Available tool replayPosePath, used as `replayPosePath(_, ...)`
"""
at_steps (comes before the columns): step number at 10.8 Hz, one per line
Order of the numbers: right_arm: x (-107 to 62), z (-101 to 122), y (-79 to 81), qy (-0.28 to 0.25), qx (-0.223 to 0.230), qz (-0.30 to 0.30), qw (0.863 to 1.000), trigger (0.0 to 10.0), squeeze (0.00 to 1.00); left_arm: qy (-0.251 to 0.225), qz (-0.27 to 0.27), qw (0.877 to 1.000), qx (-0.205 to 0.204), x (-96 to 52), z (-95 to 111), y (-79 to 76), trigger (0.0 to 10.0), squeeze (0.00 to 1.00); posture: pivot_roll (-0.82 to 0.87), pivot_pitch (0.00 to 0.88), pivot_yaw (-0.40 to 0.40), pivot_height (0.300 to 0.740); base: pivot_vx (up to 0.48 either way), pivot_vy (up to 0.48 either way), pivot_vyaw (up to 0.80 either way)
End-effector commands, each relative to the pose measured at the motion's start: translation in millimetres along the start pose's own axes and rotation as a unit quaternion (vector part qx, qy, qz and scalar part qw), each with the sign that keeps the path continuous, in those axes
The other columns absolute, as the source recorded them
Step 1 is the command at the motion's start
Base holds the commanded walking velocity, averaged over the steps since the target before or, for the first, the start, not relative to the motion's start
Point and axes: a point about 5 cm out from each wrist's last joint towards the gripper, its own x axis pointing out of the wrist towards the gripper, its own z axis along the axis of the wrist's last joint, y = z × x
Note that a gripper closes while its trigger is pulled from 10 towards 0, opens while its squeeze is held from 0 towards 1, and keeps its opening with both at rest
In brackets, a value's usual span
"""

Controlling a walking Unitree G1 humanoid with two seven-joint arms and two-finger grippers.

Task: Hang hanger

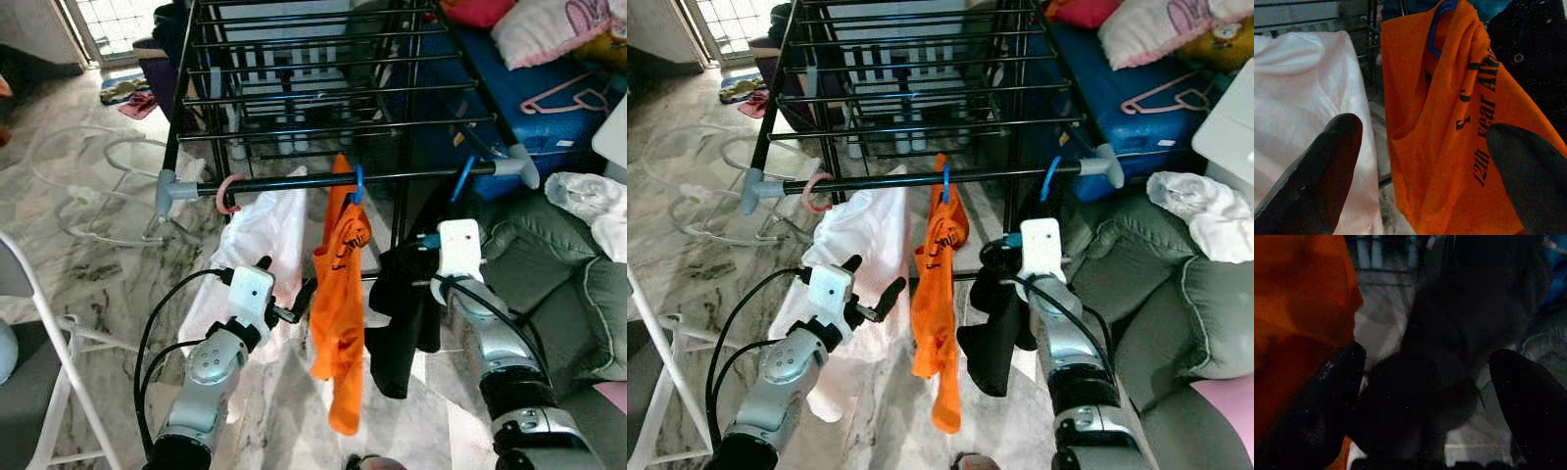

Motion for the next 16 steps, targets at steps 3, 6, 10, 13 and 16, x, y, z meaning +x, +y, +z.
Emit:
replayPosePath(3,1.1,-9.7,-25.1,0.029,-0.004,-0.023,0.999,10.0,0.00,0.013,-0.007,1.000,0.000,1.6,-4.3,-3.3,10.0,0.00,-0.27,0.099,0.028,0.740,0.000,0.000,0.00)
replayPosePath(6,3.6,-7.2,-47.8,0.041,-0.021,-0.048,0.998,10.0,0.00,0.016,-0.011,1.000,-0.004,3.8,-5.3,-6.5,10.0,0.00,-0.27,0.099,0.020,0.740,0.000,0.000,0.00)
replayPosePath(10,9.2,1.9,-53.2,0.035,-0.061,-0.030,0.997,7.8,0.00,0.023,-0.006,1.000,-0.006,2.8,-9.4,-7.0,10.0,0.00,-0.26,0.094,0.013,0.740,0.000,0.000,0.00)
replayPosePath(13,10.7,5.9,-57.4,0.025,-0.065,0.002,0.998,0.0,0.00,0.038,-0.004,0.999,-0.006,1.0,-15.3,-7.5,10.0,0.00,-0.26,0.096,0.011,0.740,0.000,0.000,0.00)
replayPosePath(16,11.6,9.0,-62.7,0.022,-0.059,0.012,0.998,0.0,0.00,0.042,-0.003,0.999,-0.004,2.8,-16.0,-8.2,10.0,0.00,-0.26,0.097,0.010,0.740,0.000,0.000,0.00)
